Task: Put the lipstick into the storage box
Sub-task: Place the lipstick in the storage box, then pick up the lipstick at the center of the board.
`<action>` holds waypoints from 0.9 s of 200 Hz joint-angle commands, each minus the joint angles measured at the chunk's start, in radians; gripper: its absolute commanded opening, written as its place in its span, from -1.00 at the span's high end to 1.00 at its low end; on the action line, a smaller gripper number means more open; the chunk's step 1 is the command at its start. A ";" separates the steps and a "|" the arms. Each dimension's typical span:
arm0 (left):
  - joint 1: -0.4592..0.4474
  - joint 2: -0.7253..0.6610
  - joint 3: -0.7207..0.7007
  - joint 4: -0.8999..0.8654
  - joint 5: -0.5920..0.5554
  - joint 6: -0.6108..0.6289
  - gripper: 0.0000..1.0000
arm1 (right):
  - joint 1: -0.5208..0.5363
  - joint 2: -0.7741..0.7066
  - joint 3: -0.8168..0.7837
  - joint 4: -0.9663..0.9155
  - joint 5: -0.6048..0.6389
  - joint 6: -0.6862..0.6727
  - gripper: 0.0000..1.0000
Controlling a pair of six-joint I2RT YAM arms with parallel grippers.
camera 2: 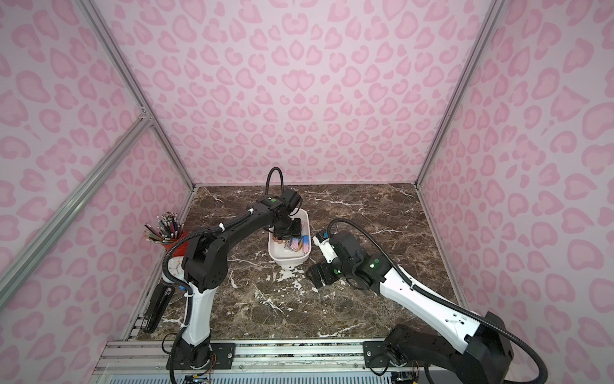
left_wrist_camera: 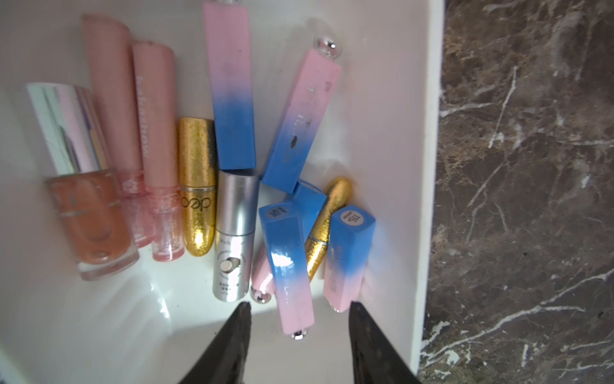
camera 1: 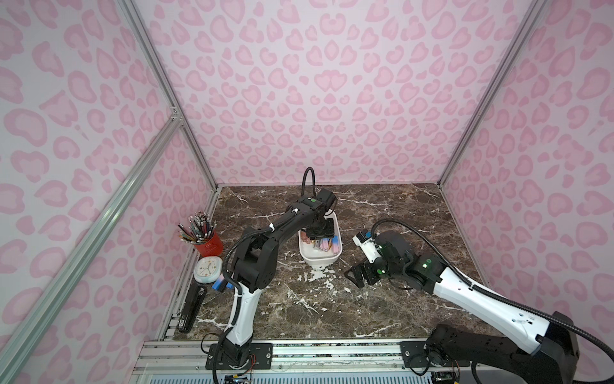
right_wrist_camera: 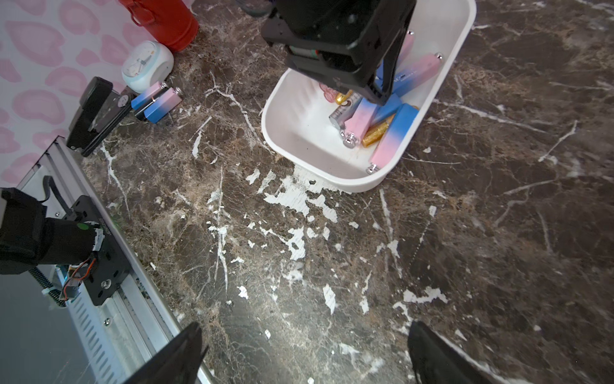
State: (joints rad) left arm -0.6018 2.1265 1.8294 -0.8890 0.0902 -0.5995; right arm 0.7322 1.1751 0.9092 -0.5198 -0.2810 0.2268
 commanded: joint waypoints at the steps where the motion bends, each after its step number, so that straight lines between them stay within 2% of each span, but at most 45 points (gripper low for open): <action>1: 0.004 -0.039 0.001 -0.029 -0.040 0.012 -0.05 | -0.006 0.069 0.054 0.033 -0.015 -0.044 -0.98; 21: 0.017 -0.097 -0.014 -0.064 -0.089 0.018 -0.05 | -0.010 0.145 0.126 0.011 -0.050 -0.079 -0.98; 40: 0.055 -0.192 -0.095 -0.079 -0.129 0.031 -0.06 | -0.007 0.212 0.173 0.006 -0.079 -0.099 -0.98; 65: 0.128 -0.358 -0.282 -0.094 -0.191 0.063 -0.10 | 0.019 0.317 0.267 -0.037 -0.089 -0.137 -0.98; 103: 0.303 -0.609 -0.628 -0.116 -0.253 0.095 -0.14 | 0.096 0.477 0.428 -0.079 -0.104 -0.191 -0.98; 128: 0.387 -0.731 -0.766 -0.144 -0.295 0.115 -0.16 | 0.124 0.568 0.505 -0.067 -0.155 -0.190 -0.98; 140: 0.421 -0.778 -0.812 -0.140 -0.305 0.118 -0.19 | 0.135 0.602 0.533 -0.062 -0.177 -0.194 -0.98; 155: 0.458 -0.794 -0.792 -0.145 -0.303 0.135 -0.24 | 0.143 0.643 0.567 -0.056 -0.208 -0.199 -0.98; 180: 0.551 -0.752 -0.792 -0.136 -0.293 0.161 -0.28 | 0.152 0.705 0.636 -0.050 -0.242 -0.201 -0.98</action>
State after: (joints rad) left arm -0.1154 1.3430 1.0363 -1.0218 -0.1974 -0.4755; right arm 0.8768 1.8389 1.5017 -0.5808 -0.4671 0.0406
